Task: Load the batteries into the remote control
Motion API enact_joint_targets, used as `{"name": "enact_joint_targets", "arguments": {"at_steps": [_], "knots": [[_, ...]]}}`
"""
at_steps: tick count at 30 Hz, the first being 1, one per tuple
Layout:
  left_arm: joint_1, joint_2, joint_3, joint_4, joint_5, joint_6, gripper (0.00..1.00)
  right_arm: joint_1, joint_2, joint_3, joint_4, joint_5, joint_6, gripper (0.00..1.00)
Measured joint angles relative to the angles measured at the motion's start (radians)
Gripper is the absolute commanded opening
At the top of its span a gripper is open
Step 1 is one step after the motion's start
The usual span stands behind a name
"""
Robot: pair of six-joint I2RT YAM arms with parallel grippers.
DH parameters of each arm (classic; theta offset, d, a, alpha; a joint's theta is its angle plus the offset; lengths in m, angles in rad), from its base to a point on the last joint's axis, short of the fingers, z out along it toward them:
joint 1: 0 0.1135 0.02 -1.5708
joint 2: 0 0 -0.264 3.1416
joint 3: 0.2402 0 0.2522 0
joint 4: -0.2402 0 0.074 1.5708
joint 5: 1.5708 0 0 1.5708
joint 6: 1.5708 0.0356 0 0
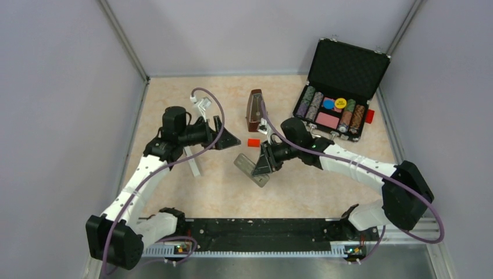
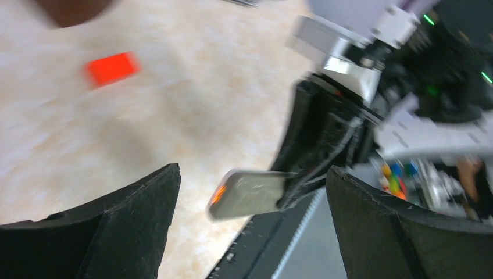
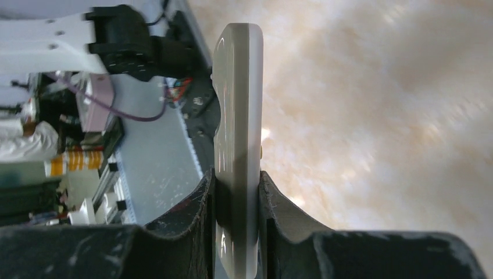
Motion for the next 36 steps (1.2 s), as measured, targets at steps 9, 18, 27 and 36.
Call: {"name": "enact_joint_targets", "arguments": {"at_steps": [9,18,27,36], "knots": [[0.061,-0.048,-0.033,-0.164,-0.464,-0.046,0.99,-0.097,0.032,-0.217,0.037,0.303,0.140,0.00],[0.061,-0.149,-0.058,-0.244,-0.499,-0.088,0.99,-0.117,0.067,-0.272,0.104,0.485,0.212,0.39],[0.061,-0.249,-0.033,-0.459,-0.557,-0.061,0.99,-0.132,0.022,-0.255,0.012,0.640,0.215,0.99],[0.060,-0.372,0.039,-0.589,-0.605,-0.010,0.99,-0.134,-0.323,-0.084,-0.371,0.895,0.212,0.99]]}}
